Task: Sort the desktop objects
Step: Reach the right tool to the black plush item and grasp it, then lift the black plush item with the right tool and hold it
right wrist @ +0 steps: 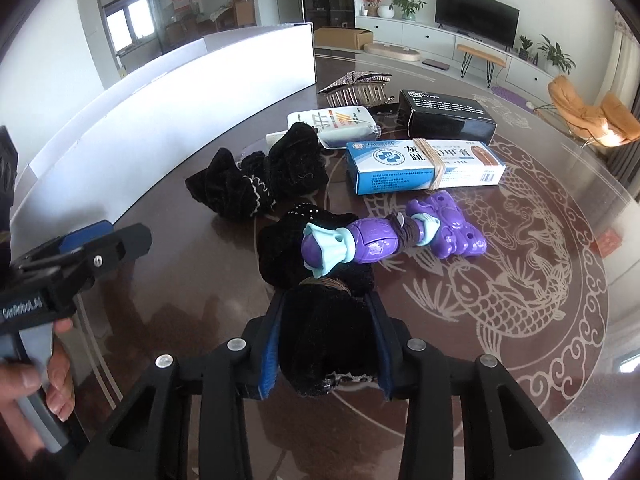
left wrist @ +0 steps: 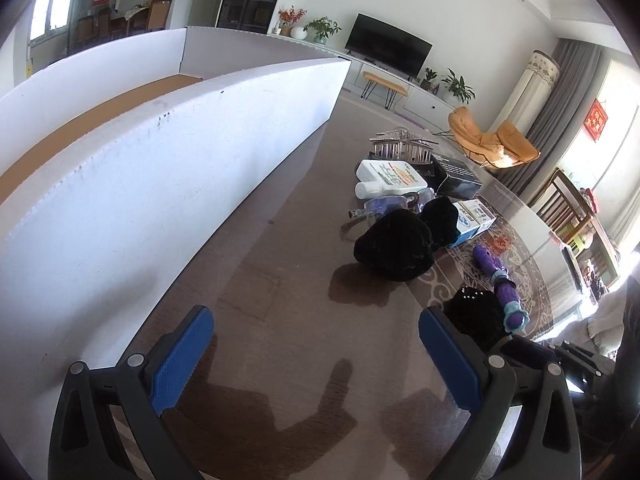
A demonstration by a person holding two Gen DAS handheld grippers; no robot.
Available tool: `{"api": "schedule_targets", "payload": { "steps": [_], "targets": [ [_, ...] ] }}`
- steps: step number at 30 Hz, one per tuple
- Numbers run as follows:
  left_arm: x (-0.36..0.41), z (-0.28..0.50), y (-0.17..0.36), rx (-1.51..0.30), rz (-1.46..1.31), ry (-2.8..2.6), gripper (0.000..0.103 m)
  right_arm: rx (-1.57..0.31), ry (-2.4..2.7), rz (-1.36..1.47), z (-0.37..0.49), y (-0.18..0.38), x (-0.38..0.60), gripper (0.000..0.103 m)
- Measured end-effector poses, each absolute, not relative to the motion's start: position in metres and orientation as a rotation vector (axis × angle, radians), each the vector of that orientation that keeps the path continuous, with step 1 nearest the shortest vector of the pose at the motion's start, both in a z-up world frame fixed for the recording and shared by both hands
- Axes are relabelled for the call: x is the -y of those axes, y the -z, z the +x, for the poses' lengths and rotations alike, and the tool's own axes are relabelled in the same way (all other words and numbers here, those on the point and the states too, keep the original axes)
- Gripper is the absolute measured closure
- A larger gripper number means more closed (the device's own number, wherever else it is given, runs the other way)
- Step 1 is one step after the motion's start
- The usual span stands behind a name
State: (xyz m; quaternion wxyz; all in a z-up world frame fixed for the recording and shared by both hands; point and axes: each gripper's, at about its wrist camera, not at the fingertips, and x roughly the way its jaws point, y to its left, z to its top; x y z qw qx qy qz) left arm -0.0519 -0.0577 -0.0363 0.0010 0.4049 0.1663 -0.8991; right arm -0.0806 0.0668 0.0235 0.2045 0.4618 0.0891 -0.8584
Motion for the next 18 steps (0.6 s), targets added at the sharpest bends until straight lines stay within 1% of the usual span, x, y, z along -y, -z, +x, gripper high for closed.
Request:
{"api": "schedule_targets", "payload": {
  "steps": [4,6,7,8,9,10,11,14,18],
  "targets": [
    [0.052,-0.053,0.037,-0.499,1.280,2.839,0.000,-0.164,2.423,1.324,-0.038,-0.020,-0.111,0.064],
    [0.047,-0.055,0.038,-0.484,1.296,2.843,0.000,-0.138,2.447,1.325,-0.020,-0.022,-0.133,0.062],
    [0.044,-0.055,0.039,-0.472,1.305,2.844,0.000,-0.127,2.465,1.324,-0.014,-0.024,-0.141,0.057],
    [0.042,-0.056,0.039,-0.459,1.311,2.846,0.000,-0.112,2.479,1.322,-0.010,-0.026,-0.147,0.045],
    [0.039,-0.056,0.039,-0.446,1.315,2.849,0.000,-0.096,2.491,1.318,-0.007,-0.028,-0.152,0.038],
    [0.038,-0.055,0.039,-0.433,1.316,2.852,0.000,-0.087,2.504,1.311,-0.006,-0.029,-0.155,0.026],
    [0.036,-0.055,0.039,-0.423,1.316,2.856,0.000,-0.087,2.514,1.302,-0.008,-0.032,-0.155,0.022],
    [0.035,-0.054,0.038,-0.404,1.314,2.862,0.000,-0.128,2.477,1.310,-0.016,-0.030,-0.149,0.022],
    [0.032,-0.053,0.039,-0.388,1.319,2.862,0.000,-0.233,2.405,1.341,-0.024,-0.017,-0.129,0.022]
  ]
}}
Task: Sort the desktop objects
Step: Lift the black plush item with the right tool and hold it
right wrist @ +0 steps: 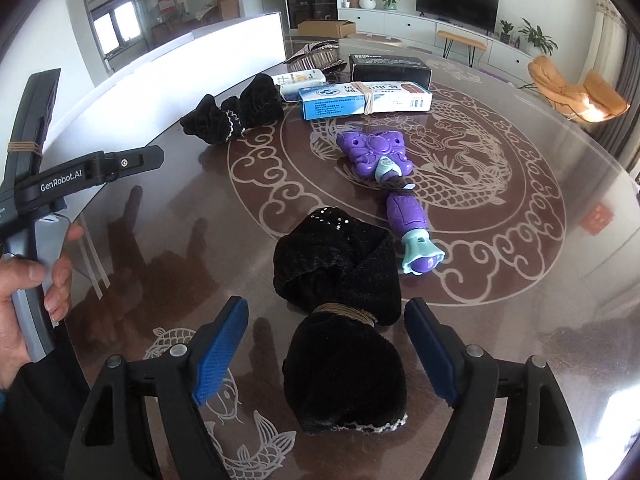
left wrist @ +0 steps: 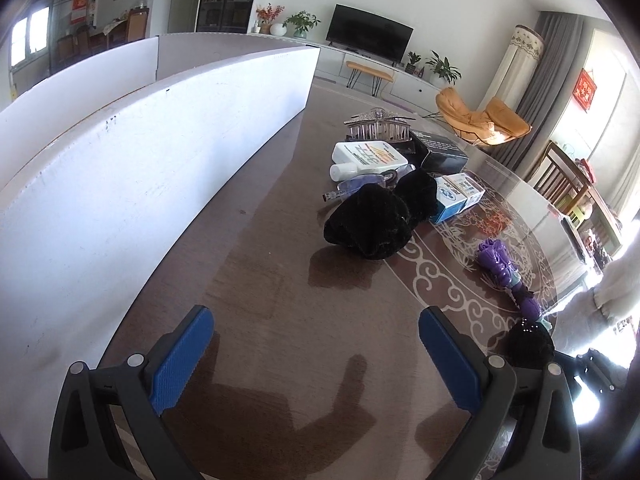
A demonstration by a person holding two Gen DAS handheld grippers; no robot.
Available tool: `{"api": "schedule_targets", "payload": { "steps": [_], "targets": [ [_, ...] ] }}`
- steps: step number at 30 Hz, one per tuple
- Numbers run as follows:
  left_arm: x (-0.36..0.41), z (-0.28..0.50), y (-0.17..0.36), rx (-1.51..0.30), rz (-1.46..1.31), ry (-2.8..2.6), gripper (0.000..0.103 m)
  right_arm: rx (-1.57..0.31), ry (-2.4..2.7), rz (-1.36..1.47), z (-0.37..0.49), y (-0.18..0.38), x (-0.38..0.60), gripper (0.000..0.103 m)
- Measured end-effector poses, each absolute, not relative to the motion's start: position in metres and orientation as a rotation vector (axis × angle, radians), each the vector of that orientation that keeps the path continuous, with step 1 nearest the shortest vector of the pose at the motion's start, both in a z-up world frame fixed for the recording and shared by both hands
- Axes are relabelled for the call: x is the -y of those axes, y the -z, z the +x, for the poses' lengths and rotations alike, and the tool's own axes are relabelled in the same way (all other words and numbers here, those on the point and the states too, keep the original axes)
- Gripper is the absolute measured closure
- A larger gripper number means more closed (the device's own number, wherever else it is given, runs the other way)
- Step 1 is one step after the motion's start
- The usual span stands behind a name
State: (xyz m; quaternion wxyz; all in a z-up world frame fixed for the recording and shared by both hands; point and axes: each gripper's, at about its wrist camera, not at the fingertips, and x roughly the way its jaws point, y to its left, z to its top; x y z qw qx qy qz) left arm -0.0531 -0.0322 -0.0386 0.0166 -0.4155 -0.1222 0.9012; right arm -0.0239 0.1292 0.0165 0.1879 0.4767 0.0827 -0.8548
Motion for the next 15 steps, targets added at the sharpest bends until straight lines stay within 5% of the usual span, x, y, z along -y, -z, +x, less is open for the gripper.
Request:
{"api": "schedule_targets", "payload": {
  "steps": [7,15],
  "targets": [
    [0.029,-0.052,0.038,0.367,-1.276,-2.787,0.000,-0.305,2.404,1.342,-0.028,-0.008,-0.115,0.021],
    [0.029,-0.051,0.038,0.379,-1.276,-2.766,0.000,-0.288,2.428,1.348,-0.030,-0.002,-0.124,0.000]
  ]
}}
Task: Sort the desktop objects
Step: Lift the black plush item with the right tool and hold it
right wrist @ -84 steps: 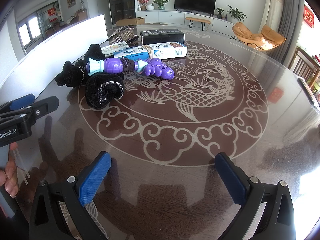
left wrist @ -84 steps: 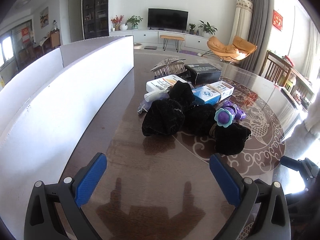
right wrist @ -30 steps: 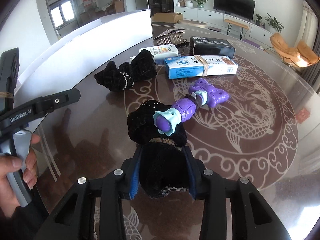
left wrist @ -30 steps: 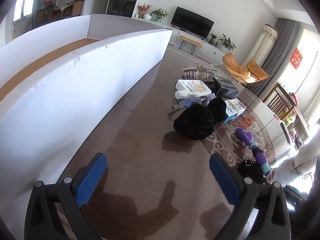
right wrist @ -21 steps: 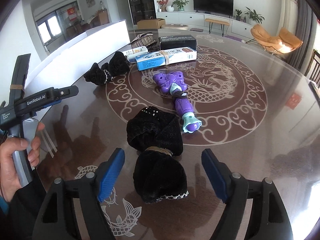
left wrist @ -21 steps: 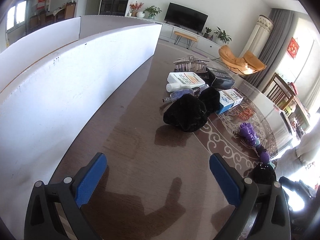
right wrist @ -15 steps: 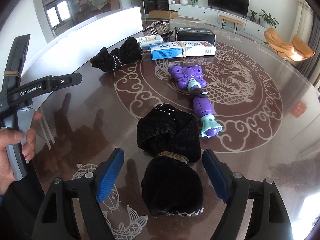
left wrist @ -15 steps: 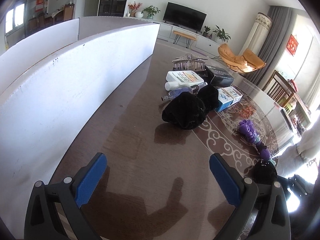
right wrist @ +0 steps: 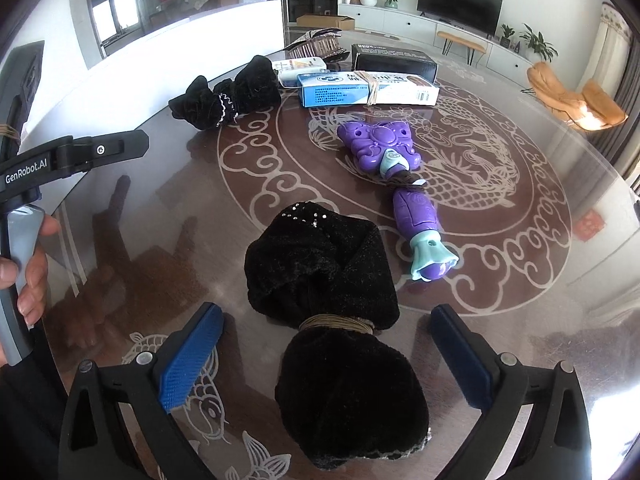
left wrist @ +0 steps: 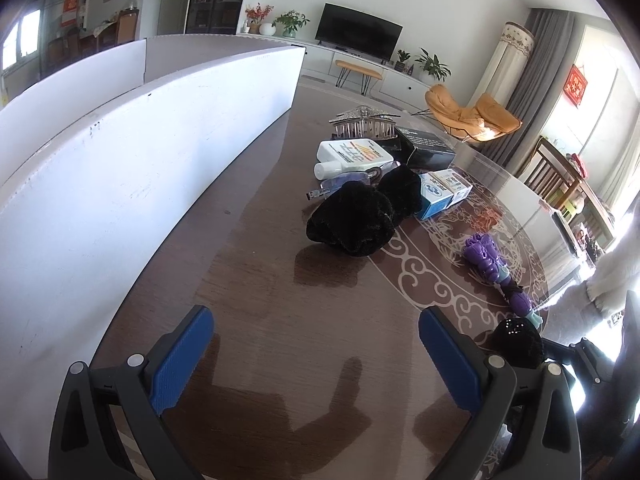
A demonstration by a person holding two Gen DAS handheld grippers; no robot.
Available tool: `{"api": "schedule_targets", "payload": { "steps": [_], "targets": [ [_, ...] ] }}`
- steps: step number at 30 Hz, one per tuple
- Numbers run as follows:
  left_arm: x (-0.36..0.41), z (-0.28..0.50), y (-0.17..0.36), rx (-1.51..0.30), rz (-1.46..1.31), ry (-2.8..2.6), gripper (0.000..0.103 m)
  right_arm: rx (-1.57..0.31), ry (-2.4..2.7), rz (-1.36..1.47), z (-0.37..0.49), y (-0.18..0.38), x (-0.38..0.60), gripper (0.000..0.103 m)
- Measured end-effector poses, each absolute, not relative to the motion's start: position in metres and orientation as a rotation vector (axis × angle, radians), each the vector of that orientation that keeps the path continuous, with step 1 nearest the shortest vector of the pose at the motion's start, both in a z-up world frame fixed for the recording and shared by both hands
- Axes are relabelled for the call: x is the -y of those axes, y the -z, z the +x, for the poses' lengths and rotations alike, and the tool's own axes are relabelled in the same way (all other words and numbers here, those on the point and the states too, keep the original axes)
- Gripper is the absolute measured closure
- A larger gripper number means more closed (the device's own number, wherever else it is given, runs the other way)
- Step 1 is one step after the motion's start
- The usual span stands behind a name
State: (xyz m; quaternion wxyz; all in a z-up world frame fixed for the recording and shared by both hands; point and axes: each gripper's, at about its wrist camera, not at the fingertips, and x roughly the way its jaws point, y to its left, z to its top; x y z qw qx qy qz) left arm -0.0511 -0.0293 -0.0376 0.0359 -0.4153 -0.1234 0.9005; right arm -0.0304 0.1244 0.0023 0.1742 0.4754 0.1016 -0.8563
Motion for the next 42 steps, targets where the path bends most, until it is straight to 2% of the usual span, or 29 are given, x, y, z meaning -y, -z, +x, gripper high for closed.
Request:
{"api": "schedule_targets", "payload": {
  "steps": [7,16,35,42],
  "targets": [
    [0.033,-0.052,0.040,0.414,-1.293,-2.755,0.000,-0.292,2.431,1.298,-0.028,-0.002,-0.126,0.000],
    [0.020,-0.052,0.039,0.323,-1.289,-2.754,0.000,-0.283,2.446,1.266,-0.026,-0.001,-0.127,0.000],
    [0.012,-0.050,0.038,0.278,-1.283,-2.733,0.000,-0.282,2.447,1.264,-0.026,-0.001,-0.127,0.000],
    [0.026,-0.045,0.028,0.396,-1.203,-2.719,0.000,-0.282,2.448,1.263,-0.026,-0.001,-0.127,0.000]
  ]
}}
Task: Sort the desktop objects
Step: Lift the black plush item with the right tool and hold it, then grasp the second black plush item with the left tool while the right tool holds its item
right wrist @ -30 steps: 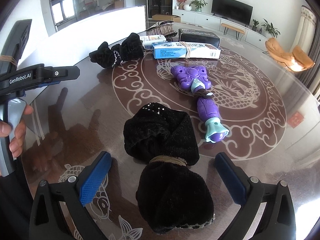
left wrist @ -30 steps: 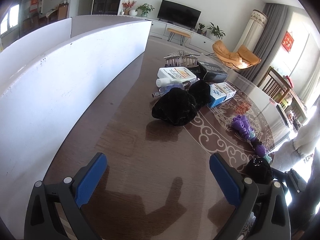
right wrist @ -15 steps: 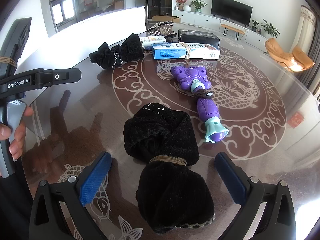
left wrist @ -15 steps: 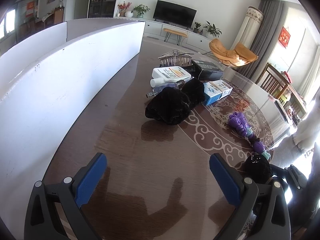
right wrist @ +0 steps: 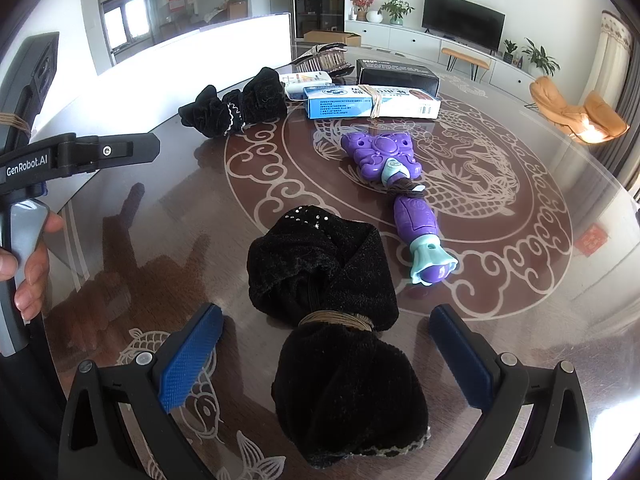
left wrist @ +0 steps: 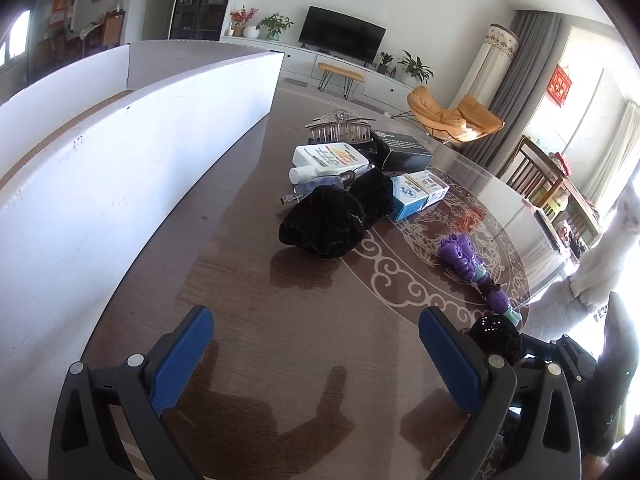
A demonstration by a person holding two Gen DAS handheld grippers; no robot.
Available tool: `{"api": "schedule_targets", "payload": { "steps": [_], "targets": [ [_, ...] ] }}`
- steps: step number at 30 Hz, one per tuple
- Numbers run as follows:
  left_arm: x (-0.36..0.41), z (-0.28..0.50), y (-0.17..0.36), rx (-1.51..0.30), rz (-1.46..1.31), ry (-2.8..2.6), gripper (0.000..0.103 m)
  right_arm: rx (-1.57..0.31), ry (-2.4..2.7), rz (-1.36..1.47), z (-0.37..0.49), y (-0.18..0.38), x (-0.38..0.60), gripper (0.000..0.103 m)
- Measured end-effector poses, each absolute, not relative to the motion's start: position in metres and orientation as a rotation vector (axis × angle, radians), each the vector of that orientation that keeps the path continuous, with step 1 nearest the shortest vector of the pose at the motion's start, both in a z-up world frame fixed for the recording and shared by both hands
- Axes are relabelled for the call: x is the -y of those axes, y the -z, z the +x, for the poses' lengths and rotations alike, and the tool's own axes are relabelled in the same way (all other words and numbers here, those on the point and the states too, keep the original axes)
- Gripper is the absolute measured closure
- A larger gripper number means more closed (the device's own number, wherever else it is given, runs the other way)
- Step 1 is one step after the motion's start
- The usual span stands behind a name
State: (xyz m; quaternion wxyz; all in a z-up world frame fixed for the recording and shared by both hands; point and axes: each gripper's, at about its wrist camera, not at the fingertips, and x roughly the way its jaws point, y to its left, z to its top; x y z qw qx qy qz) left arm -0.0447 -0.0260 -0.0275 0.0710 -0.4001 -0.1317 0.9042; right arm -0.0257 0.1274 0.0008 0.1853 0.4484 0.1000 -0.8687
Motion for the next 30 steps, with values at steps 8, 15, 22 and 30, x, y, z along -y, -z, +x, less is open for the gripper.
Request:
{"api": "schedule_targets", "payload": {
  "steps": [8,15,22,30],
  "targets": [
    [0.003,-0.076,0.016,0.134,-1.194,-2.675,0.000,-0.282,2.448,1.263,-0.026,-0.001,-0.128,0.000],
    [-0.008,-0.138,0.015,0.091,-1.279,-2.587,0.000,-0.282,2.448,1.263,-0.026,-0.001,-0.128,0.000],
    [-0.021,-0.138,0.038,-0.036,-1.373,-2.607,0.065,-0.282,2.448,1.262,-0.026,-0.001,-0.128,0.000],
    [0.004,-0.050,0.036,0.029,-1.390,-2.491,0.066,-0.281,2.448,1.262,-0.026,0.000,-0.128,0.000]
  ]
}}
